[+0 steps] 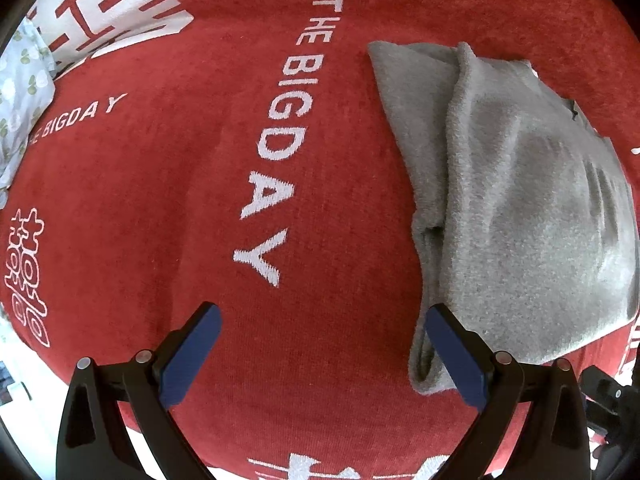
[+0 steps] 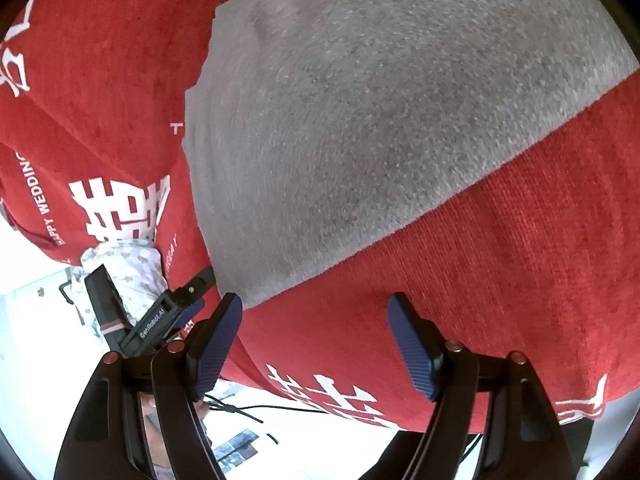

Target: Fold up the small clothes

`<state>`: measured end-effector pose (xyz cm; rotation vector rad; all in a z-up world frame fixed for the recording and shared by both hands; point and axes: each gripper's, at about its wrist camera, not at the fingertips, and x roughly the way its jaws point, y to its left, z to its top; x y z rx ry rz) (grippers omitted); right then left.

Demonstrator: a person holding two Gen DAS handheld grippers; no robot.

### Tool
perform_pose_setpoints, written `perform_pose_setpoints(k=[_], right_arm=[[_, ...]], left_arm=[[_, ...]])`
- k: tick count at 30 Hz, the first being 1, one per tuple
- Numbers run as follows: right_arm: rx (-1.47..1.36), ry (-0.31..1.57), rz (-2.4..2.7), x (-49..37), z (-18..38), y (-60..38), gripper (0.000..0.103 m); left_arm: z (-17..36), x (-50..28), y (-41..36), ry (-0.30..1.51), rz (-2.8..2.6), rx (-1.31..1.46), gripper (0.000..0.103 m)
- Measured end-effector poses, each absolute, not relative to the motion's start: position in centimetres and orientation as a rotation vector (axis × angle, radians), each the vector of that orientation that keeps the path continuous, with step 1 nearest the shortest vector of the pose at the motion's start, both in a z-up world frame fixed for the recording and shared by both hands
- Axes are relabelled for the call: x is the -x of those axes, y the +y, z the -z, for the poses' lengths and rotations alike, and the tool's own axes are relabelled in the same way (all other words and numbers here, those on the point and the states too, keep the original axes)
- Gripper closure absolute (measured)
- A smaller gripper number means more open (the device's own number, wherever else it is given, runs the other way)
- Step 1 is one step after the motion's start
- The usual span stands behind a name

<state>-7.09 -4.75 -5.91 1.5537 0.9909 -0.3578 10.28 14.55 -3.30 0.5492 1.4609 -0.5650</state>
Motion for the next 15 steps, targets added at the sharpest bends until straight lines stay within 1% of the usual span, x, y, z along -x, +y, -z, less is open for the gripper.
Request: perform_pose_setpoints(k=[8, 15], right_arm=[[-1.591, 0.929, 0.358, 6.7, 6.4, -4.8, 0.025], [-1.668, 0.79, 0.341, 5.4, 7.4, -4.8, 0.025]], left_arm=[[3.0, -11.1, 15.3, 1.477, 0.597, -0.49, 0.0], [2.8, -13.8, 15.6, 1.563, 0.714, -0.224, 0.0]])
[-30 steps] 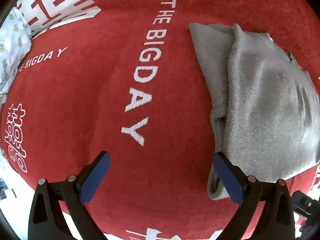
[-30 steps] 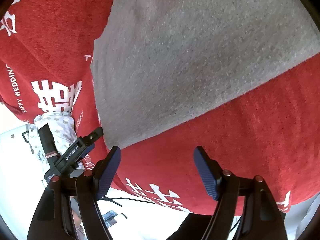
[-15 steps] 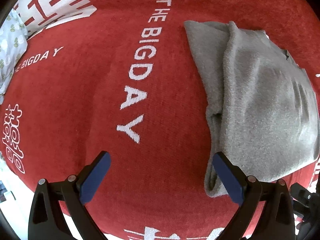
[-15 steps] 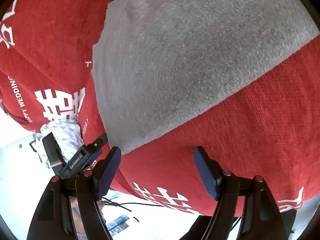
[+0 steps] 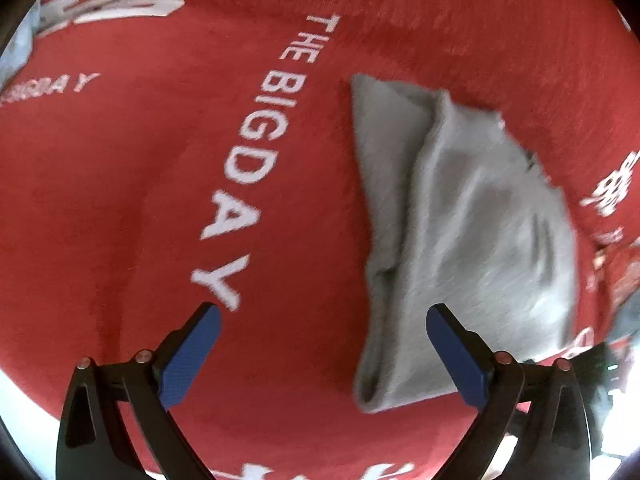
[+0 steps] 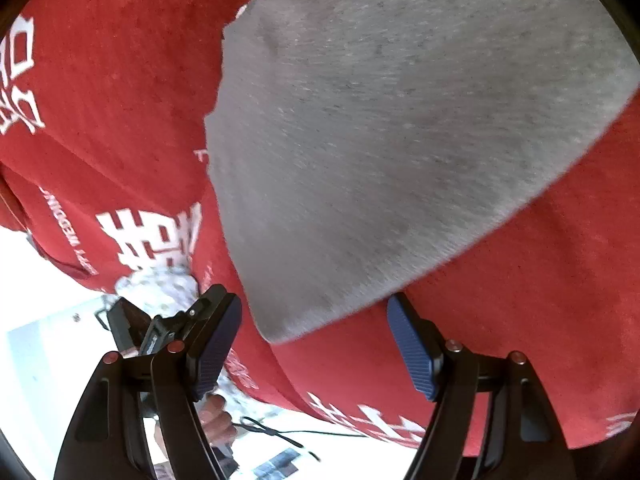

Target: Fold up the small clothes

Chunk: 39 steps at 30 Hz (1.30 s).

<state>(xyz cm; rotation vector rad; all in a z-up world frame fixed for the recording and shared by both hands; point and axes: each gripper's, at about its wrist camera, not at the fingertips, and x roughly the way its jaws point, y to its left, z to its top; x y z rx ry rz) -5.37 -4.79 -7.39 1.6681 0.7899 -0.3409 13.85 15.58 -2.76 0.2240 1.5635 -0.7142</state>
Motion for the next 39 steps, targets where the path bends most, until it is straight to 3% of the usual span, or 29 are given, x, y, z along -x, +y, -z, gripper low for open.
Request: perform_pose_setpoints(k=[5, 6, 7, 8, 15, 19, 23, 24, 25, 26, 27, 28, 31, 35, 39], right_arm=[[-1.735, 0.685, 0.364, 4.1, 8.1, -5.0, 0.025], [-1.754, 0.671, 0.367, 3.9, 8.3, -5.1, 0.036], [-1.773, 0.675, 0.371, 3.6, 8.6, -5.2, 0.071], [-1.782, 0.697, 0.376, 3.3, 8.9, -5.2, 0.094], [-1.773, 0.544, 0.203, 2.7, 5.5, -7.7, 0.095], [-1.72, 0.56, 0.151, 2.3, 4.1, -8.8, 0.095], [-1.685, 0.636, 0.133, 2.2, 4.3, -8.4, 0.095], [-1.674, 0.668, 0.134, 2.2, 4.5, -8.1, 0.095], [-1.656, 0.717, 0.134, 2.3, 4.7, -7.8, 0.094], [-1.636, 0.768, 0.137, 2.4, 4.7, -7.4, 0.094], [-1.605, 0.851, 0.139, 2.5, 4.8, -7.0, 0.09], [-1.583, 0.907, 0.14, 2.6, 4.7, -6.9, 0.089], [-1.479, 1.038, 0.1, 3.2, 3.4, -7.0, 0.078], [-1.291, 1.011, 0.162, 4.1, 0.0, -9.9, 0.078], [-1.233, 0.963, 0.325, 3.4, 0.3, -15.3, 0.082]], left_arm=[[3.9, -14.4, 14.1, 1.67, 0.827, -0.048, 0.0], [4.2, -14.5, 13.8, 1.687, 0.841, -0.029, 0.0], [4.5, -14.4, 13.3, 1.704, 0.855, -0.01, 0.0], [4.9, -14.5, 12.8, 1.73, 0.879, 0.018, 0.0], [6.3, -14.6, 9.7, 1.825, 0.949, 0.156, 0.0], [6.7, -14.6, 7.1, 1.867, 0.986, 0.234, 0.0], [6.1, -13.2, 3.2, 1.818, 0.997, 0.132, 0.0], [6.1, -12.5, 2.2, 1.796, 0.968, 0.058, 0.005], [6.1, -12.2, 1.8, 1.784, 0.955, 0.019, 0.028], [6.1, -11.8, 1.4, 1.761, 0.934, -0.059, 0.042], [6.0, -11.3, 0.9, 1.717, 0.911, -0.152, 0.063], [5.7, -11.0, 0.8, 1.684, 0.912, -0.193, 0.07], [5.0, -10.9, 1.0, 1.648, 0.925, -0.211, 0.077], [3.7, -10.1, 0.8, 1.561, 0.919, -0.277, 0.078], [2.3, -8.7, 0.1, 1.485, 0.915, -0.34, 0.08]])
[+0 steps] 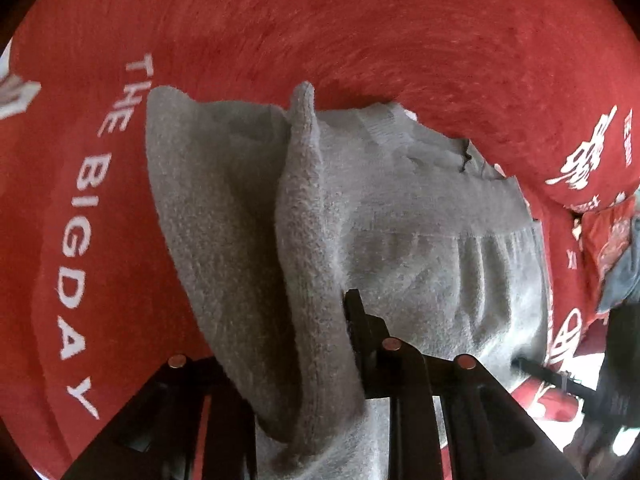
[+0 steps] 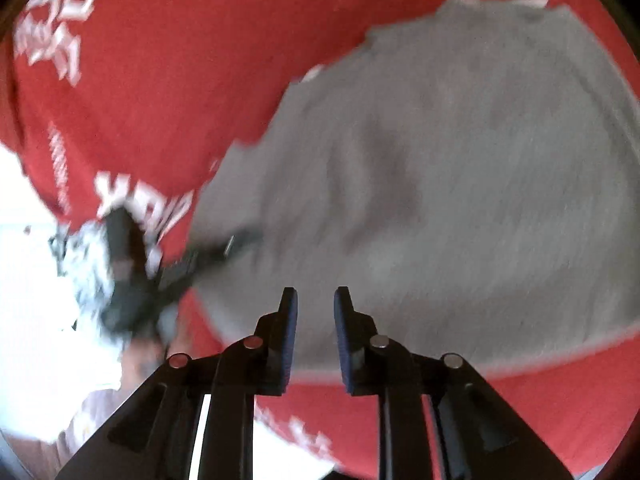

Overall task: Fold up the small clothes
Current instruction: 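Pinch the folded sweatshirt edge with both tools and lift it, then fold the lifted bundle over onto itself with both tools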

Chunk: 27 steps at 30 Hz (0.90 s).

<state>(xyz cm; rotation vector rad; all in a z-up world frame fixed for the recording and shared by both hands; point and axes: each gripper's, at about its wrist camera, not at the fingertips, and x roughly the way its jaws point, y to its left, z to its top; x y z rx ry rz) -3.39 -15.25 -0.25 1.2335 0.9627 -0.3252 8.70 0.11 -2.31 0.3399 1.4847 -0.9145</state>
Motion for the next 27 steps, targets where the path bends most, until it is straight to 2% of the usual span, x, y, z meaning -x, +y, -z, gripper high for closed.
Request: perform_pose_setpoints(k=[5, 7, 12, 14, 15, 18, 23, 25, 27], right_arm=[[-1.159, 1.007, 0.39, 1.1, 2.5, -17.2, 0.083], [-1.132, 1.068, 0.382, 0.2, 4.5, -16.8, 0.089], [-1.107, 1.096, 0.318, -0.1, 3.3, -17.3, 0.089], [-1.171, 1.062, 0.292, 1.5, 2.8, -18.3, 0.089], [-1.204, 1.029, 0.29, 2.9, 2.5, -18.7, 0.084], [-1.255, 0.949, 0.316, 6.8, 1.3, -20.9, 0.083], [-1.339, 0.812, 0.423, 14.2, 0.3, -25.3, 0.081], [-1.409, 0.757, 0.428, 16.6, 1.3, -26.6, 0.076], [-1.504, 0.726, 0.405, 18.3, 3.2, -28.0, 0.075]], left_arm=[[1.0, -8.7, 0.6, 1.439, 0.911, -0.35, 0.082], [-0.1, -8.3, 0.3, 1.418, 0.912, -0.347, 0.083], [-5.4, -5.9, -2.4, 1.322, 1.017, -0.344, 0.083], [-7.0, -4.3, -4.4, 1.287, 1.064, -0.364, 0.083], [-7.6, -3.5, -5.4, 1.277, 1.085, -0.369, 0.083], [-8.9, -0.3, -9.3, 1.257, 1.16, -0.406, 0.083], [-7.9, 6.7, -15.6, 1.227, 1.266, -0.526, 0.082], [-5.8, 9.4, -17.7, 1.232, 1.276, -0.595, 0.082], [-2.8, 11.6, -19.2, 1.248, 1.226, -0.721, 0.082]])
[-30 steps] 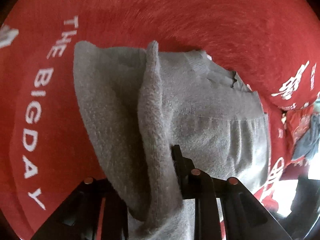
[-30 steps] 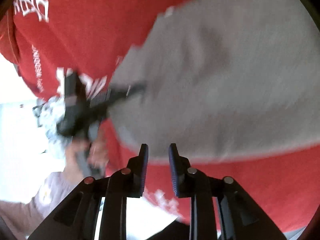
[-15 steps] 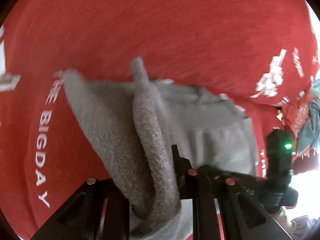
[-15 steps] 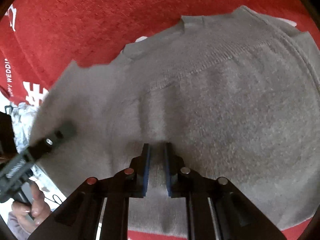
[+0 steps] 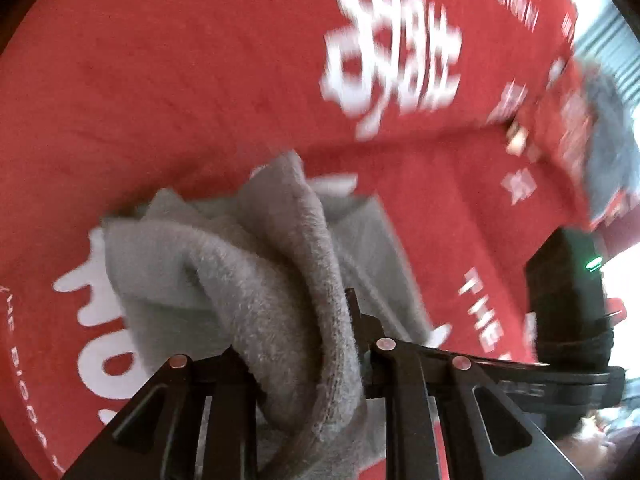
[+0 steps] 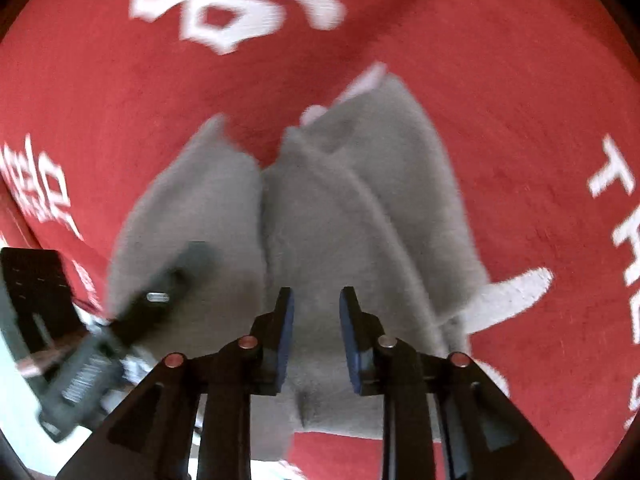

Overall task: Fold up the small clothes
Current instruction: 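Fold the lifted bundle over onto itself with both tools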

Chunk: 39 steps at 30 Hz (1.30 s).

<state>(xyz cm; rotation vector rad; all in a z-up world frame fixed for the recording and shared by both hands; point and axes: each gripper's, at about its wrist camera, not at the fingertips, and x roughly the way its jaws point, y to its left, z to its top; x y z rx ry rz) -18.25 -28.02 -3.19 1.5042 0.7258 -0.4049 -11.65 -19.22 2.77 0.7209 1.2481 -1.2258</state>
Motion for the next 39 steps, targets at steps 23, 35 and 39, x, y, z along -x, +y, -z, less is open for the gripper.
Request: perform_pose_setpoints(k=[23, 35, 39], right_arm=[[-1.9, 0.381, 0.216, 23.1, 8.1, -33.5, 0.031], [-1.148, 0.815, 0.321, 17.5, -2.1, -33.6, 0.087], [-1.21, 0.904, 0.434, 19.8, 1.1, -33.6, 0.087]], left_arm=[[-1.4, 0.1, -9.7, 1.288, 0.751, -0.594, 0.036], [-3.3, 2.1, -10.5, 1.239, 0.813, -0.573, 0.036], [-0.8, 2.8, -11.0, 1.245, 0.817, -0.634, 0.03]])
